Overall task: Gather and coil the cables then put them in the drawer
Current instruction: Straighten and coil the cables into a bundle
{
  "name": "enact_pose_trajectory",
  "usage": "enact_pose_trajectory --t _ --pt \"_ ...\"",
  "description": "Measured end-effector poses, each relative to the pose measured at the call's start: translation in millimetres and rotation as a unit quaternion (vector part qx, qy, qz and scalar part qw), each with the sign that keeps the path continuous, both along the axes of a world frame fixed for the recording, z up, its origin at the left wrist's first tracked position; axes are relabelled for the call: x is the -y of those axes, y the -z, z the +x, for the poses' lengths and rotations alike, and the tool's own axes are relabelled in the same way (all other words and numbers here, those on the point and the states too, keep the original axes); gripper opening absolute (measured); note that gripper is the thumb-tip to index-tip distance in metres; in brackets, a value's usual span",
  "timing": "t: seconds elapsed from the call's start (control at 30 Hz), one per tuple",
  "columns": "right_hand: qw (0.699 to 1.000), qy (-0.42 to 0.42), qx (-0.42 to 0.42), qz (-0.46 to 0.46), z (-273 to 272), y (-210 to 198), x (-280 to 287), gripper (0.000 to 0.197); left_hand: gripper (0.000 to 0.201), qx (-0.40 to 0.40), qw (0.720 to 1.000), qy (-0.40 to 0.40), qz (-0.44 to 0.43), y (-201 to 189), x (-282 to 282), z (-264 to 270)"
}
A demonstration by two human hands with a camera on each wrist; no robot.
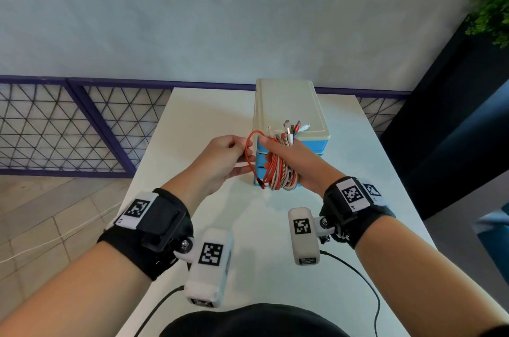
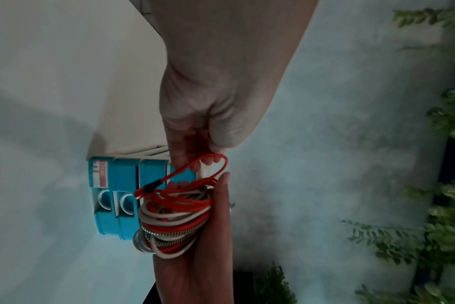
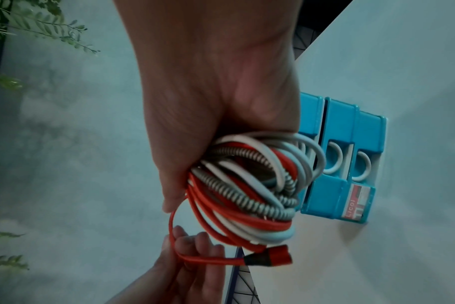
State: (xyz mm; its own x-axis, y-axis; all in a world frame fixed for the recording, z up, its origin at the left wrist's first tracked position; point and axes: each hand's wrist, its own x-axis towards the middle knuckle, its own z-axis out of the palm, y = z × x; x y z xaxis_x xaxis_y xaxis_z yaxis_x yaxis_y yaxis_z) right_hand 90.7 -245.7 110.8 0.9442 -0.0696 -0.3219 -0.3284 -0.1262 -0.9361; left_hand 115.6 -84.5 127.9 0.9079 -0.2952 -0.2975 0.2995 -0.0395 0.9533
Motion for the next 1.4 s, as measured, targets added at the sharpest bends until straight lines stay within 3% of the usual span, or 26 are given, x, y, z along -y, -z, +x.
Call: enact_pose_trajectory --t 0.13,0.27,0.43,0.57,0.63,0.7,0.83,0.93,1.0,1.07,1.2,1.4 --pt "0.997 -0.064 0.011 0.037 -8 -7 -1 0.029 0.022 0.029 0.999 -0.01 0.025 1 9 -3" --pt "0.994 -0.081 0.003 0.072 -9 -8 -6 0.041 0.018 0.019 1.0 -0.002 0.012 1 14 -5" --pt "0.996 -0.087 0.005 0.033 -10 -9 -3 0.017 0.011 -0.043 0.997 0.038 -0.045 -1 2 -1" --pt "0.997 -0.071 -0.021 -0.019 -7 -10 -2 0.01 0.007 0.025 0.996 0.078 0.031 -5 -7 0" --pt "0.996 -0.07 -0.041 -0.02 -5 -12 1 0.005 0.008 0.092 0.986 0.079 0.113 -8 -11 1" --pt "0.995 -0.079 -0.06 -0.023 -4 -15 4 0.005 0.007 0.234 0.937 0.067 0.251 -9 -15 2" --pt "0.983 -0.143 -0.105 -0.053 -3 -25 6 0.006 0.064 0.51 0.734 0.139 0.426 -3 -22 0" --pt "0.966 -0.201 -0.136 -0.086 -1 -30 -1 0.007 0.096 0.582 0.612 0.217 0.49 5 -16 -1" --pt "0.955 -0.244 -0.14 -0.091 0 -32 -7 0.008 0.091 0.623 0.551 0.227 0.507 10 -10 -1" --pt "0.947 -0.275 -0.144 -0.083 -1 -35 -10 0.008 0.066 0.664 0.532 0.219 0.478 15 -6 3" --pt "0.936 -0.305 -0.157 -0.076 -3 -36 -10 0.012 0.027 0.7 0.536 0.22 0.419 18 -1 11" --pt "0.921 -0.328 -0.186 -0.101 -6 -39 -1 0.015 0.024 0.713 0.54 0.205 0.398 18 10 6"
